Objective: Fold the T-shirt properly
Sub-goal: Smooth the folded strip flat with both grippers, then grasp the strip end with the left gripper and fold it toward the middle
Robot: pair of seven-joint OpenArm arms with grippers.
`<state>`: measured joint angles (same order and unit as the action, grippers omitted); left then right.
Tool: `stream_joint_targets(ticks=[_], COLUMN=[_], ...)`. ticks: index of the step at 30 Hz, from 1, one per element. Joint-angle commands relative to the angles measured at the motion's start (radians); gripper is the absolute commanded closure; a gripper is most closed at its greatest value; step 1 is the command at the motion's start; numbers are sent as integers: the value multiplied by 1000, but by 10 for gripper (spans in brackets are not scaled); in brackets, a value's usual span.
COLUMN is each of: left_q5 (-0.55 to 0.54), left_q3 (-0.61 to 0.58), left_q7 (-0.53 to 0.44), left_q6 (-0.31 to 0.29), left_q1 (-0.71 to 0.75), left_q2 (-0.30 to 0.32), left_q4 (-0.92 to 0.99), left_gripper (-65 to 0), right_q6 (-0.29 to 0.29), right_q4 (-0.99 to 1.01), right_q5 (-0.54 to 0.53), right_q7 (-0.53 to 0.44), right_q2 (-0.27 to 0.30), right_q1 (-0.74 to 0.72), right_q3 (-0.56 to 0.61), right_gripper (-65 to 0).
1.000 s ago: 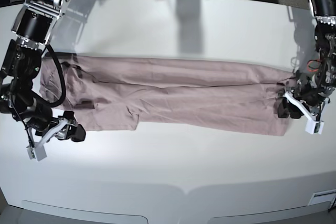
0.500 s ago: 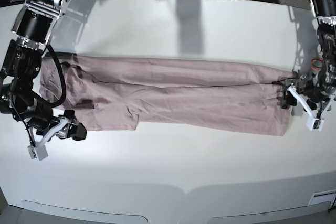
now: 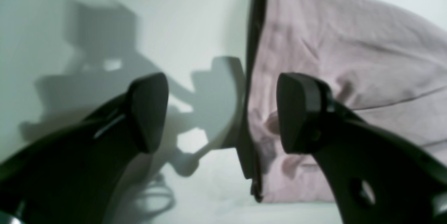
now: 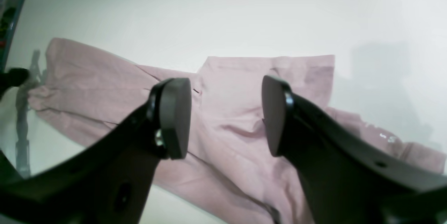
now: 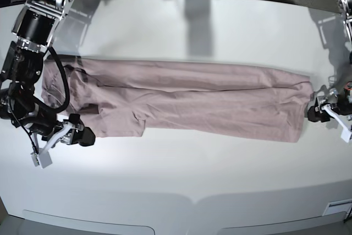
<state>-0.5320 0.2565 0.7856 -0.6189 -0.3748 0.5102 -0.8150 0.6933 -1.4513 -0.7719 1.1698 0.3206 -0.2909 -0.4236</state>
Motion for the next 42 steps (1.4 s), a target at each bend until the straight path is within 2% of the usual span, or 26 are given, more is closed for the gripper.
stream_joint_targets(ticks=[1, 3, 8, 13, 20, 34, 37, 39, 41, 42], left_q5=[-28, -42, -89, -205, -191, -236, -237, -237, -240, -254], left_q3=[6, 6, 5, 5, 4, 5, 5, 5, 5, 5], left_q7=[-17, -14, 7, 119, 171, 212, 200, 182, 155, 142], left_q6=[-30, -56, -79, -79, -79, -79, -79, -79, -79, -79], left_q1=[-44, -63, -39, 8, 12, 12, 12, 12, 12, 12], left_q2=[21, 19, -8, -69, -147, -112, -108, -108, -108, -108], left_q4=[34, 121, 259, 270, 270, 270, 270, 270, 270, 270], left_gripper=[-457, -457, -457, -457, -457, -444, -353, -212, 0, 0], right_q6=[5, 5, 5, 5, 5, 5, 5, 5, 5, 5], right_q4=[-18, -18, -18, -18, -19, -19, -18, -18, -19, -19], right_q5=[-34, -50, -51, -66, -89, -89, -89, -89, -89, -89], right_q7=[-16, -16, -16, -18, -17, -17, -17, -17, -17, -17], right_q2=[14, 14, 15, 14, 15, 16, 15, 15, 15, 15], right_q1=[-25, -24, -24, -25, -28, -27, -28, -28, -27, -28], right_q3=[-2, -2, -2, -2, -2, -2, -2, -2, -2, -2], right_gripper=[-330, -330, -330, -330, -330, -330, -330, -330, -330, -330])
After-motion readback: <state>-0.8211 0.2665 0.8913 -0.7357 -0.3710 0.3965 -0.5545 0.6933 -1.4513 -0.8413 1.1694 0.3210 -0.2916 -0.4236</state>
